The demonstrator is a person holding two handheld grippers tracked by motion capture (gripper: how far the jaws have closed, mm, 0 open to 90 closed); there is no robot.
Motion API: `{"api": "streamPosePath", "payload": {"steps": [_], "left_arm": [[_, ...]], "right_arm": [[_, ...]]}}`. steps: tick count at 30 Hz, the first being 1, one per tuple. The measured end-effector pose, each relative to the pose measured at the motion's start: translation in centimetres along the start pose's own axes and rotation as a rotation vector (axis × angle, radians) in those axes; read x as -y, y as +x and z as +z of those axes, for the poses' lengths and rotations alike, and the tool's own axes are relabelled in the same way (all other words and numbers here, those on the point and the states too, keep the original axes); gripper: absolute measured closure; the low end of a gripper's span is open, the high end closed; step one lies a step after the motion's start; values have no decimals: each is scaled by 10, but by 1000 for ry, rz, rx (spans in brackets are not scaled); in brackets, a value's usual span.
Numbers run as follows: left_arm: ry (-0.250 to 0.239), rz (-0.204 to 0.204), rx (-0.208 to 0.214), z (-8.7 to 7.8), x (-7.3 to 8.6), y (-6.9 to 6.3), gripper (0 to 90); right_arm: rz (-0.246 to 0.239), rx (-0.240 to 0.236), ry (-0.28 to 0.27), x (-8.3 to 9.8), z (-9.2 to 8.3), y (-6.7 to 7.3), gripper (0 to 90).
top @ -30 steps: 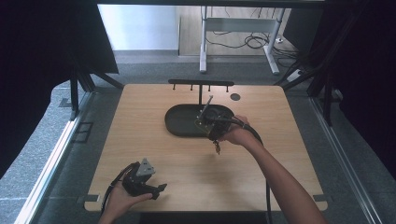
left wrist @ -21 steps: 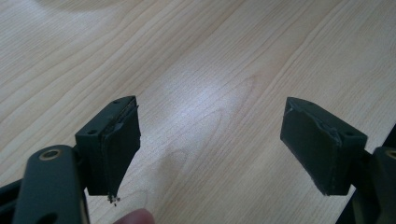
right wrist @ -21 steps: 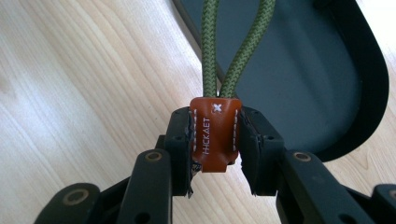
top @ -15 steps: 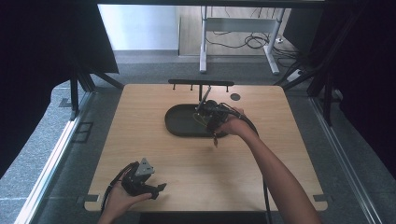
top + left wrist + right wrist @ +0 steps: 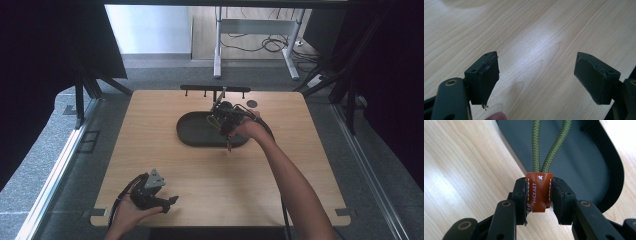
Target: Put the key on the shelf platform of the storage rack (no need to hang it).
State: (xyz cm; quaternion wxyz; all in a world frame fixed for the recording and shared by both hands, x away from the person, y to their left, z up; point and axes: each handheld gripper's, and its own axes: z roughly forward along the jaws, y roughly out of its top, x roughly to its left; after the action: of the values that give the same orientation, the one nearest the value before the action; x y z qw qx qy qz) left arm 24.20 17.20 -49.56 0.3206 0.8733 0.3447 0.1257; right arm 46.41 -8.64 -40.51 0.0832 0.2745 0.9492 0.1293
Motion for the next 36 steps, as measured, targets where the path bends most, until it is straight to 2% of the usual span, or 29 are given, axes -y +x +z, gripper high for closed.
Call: {"api": "streamPosePath", "payload": {"steps": [12,22,28,36], "left_arm": [[-10,-9,-1,-3,1,2,205],[-9,-16,1,-2,2,3,205],[-11,-14,-1,-3,2,5,205],[-14,-17,-2,-4,3,6,205]], "right_arm": [[9,-2,2,-8,5,-14,670],[1,-4,-13,-16,10,-25,670],[11,-9,-29,-23,15,-32,670],[8,14,-34,-29,14,-35,670]]}}
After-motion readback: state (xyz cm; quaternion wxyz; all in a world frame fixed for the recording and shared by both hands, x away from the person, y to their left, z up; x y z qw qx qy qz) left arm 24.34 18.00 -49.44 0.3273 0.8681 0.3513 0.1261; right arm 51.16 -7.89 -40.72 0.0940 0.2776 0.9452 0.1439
